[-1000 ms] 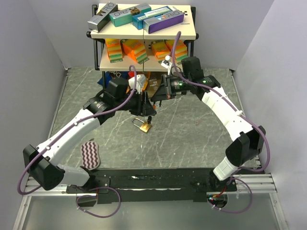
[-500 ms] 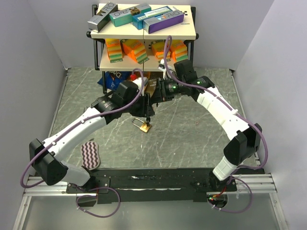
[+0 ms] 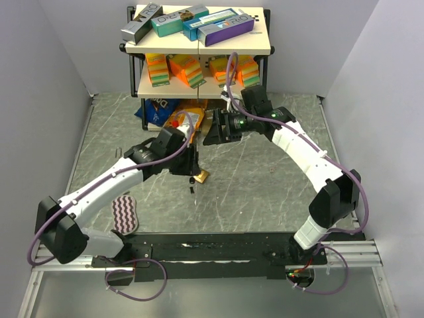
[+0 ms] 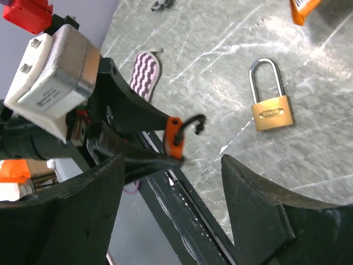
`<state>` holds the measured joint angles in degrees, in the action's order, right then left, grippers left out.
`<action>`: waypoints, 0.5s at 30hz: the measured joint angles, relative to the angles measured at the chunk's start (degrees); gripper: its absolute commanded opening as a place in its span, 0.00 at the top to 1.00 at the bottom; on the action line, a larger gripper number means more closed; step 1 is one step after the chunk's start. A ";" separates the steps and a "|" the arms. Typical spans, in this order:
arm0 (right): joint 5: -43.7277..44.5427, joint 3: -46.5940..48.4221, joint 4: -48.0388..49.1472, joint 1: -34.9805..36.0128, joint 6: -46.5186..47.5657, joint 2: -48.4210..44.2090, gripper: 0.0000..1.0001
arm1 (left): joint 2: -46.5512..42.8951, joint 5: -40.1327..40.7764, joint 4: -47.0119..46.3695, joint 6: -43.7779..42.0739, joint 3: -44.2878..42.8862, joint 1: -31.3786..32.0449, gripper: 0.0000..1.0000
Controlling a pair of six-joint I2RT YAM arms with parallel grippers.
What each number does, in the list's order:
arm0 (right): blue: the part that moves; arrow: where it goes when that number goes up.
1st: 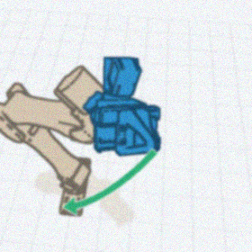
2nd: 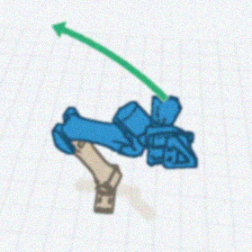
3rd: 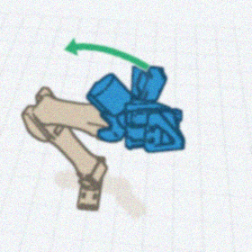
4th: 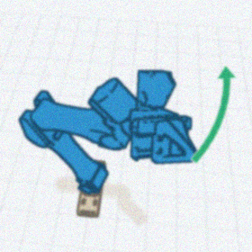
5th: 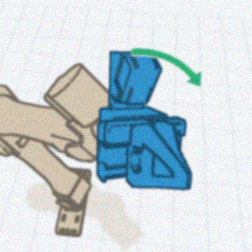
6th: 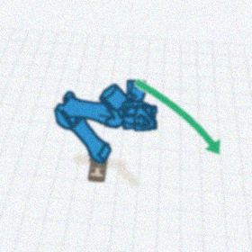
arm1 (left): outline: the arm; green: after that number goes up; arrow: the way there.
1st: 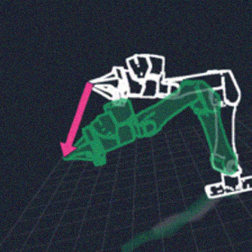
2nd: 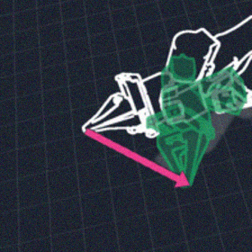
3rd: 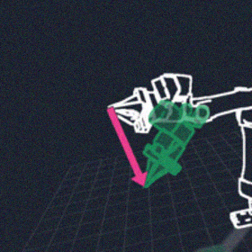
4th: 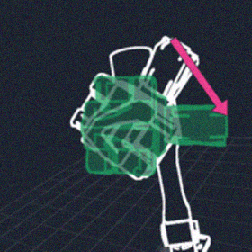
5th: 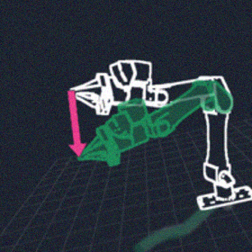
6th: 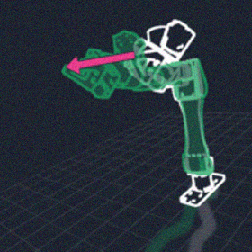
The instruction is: Unlock with the key
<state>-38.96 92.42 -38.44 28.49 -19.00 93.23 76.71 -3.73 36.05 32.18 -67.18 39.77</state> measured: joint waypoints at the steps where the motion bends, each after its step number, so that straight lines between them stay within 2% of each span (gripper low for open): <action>1: 0.07 -0.26 0.00 -0.15 -0.04 0.00 0.23 | -0.46 -0.07 0.24 -0.02 0.87 -0.42 0.99; 10: 0.44 -3.32 1.64 -2.05 -1.09 -0.66 0.23 | -1.86 -3.37 1.53 -1.62 11.32 -11.58 0.99; 15: 0.42 -3.96 1.90 -2.21 -1.11 -0.81 0.23 | -1.84 -11.02 -0.24 -4.59 15.32 -13.84 0.99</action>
<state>-38.54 88.47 -36.53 26.28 -20.12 92.42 74.87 -14.74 35.81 27.59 -51.86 25.93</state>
